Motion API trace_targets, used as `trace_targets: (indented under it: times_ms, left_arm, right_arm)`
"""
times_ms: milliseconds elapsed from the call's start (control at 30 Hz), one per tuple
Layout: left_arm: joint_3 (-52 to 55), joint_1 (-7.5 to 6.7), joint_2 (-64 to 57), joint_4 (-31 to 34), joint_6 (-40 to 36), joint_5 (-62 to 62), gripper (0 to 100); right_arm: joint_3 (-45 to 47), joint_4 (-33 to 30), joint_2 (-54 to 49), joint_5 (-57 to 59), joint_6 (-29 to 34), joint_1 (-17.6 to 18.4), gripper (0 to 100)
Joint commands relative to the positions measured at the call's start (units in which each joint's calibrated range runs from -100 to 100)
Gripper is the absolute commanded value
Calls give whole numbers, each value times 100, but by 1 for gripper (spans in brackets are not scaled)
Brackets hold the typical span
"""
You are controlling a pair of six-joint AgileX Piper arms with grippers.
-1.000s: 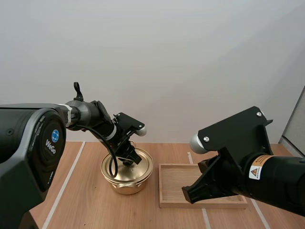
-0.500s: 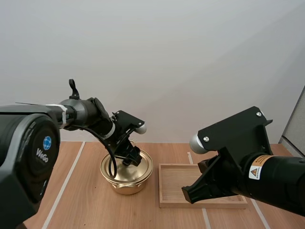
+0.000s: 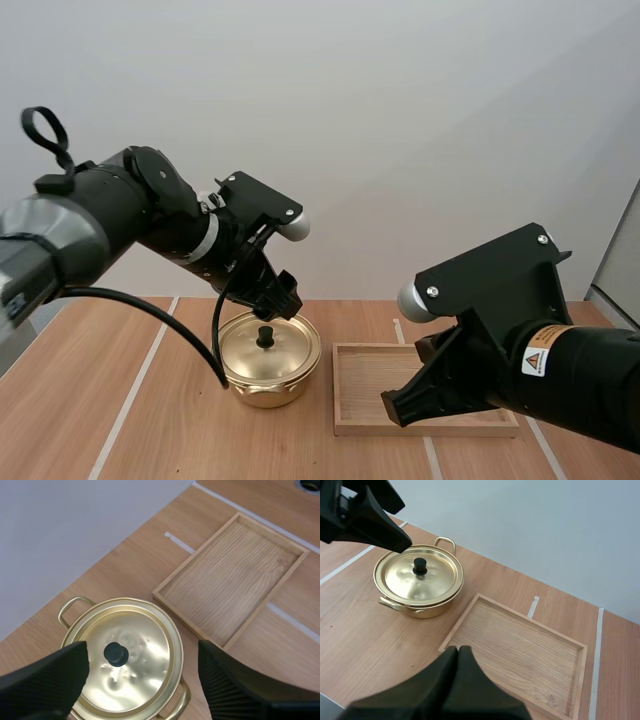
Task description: Open the lid, put the grape in the pot, and close it
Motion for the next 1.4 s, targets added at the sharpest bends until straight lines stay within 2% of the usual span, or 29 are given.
trace_targets:
  times_ms: [0, 33, 67, 200, 433, 633, 967, 1167, 1267, 1367]
  left_arm:
    - [9, 2, -420, -90, -213, 452, 100]
    - [9, 2, -544, -90, -263, 577, 94]
    - [9, 2, -642, -90, -308, 688, 80]
    - [114, 2, -1154, -90, -389, 1019, 0]
    - [1220, 2, -2290, -100, -579, 250, 0]
    - [2244, 2, -3648, -100, -987, -1310, 0]
    - [2438, 2, -5426, -49, -1631, -1673, 0]
    - [2767, 2, -6431, 202, -2322, -3130, 0]
    - [3029, 2, -6781, 534, -2883, -3848, 0]
    - [3212, 2, -6958, 695, -3077, -4104, 0]
  right_arm:
    - [8, -47, -57, 36, 12, -19, 0]
    - [8, -47, -57, 36, 12, -19, 0]
    - [8, -47, -74, 33, 37, -19, 0]
    - [8, -89, -233, 33, 218, -19, 0]
    - [13, -210, -717, 33, 434, -40, 0]
    - [13, -210, -887, 33, 457, -40, 0]
    - [13, -157, -879, -542, 923, -277, 0]
    - [80, -149, -894, -944, 923, -352, 0]
    - [508, -149, -1138, -1430, 923, -471, 0]
    - [974, -149, -1559, -1994, 923, -589, 0]
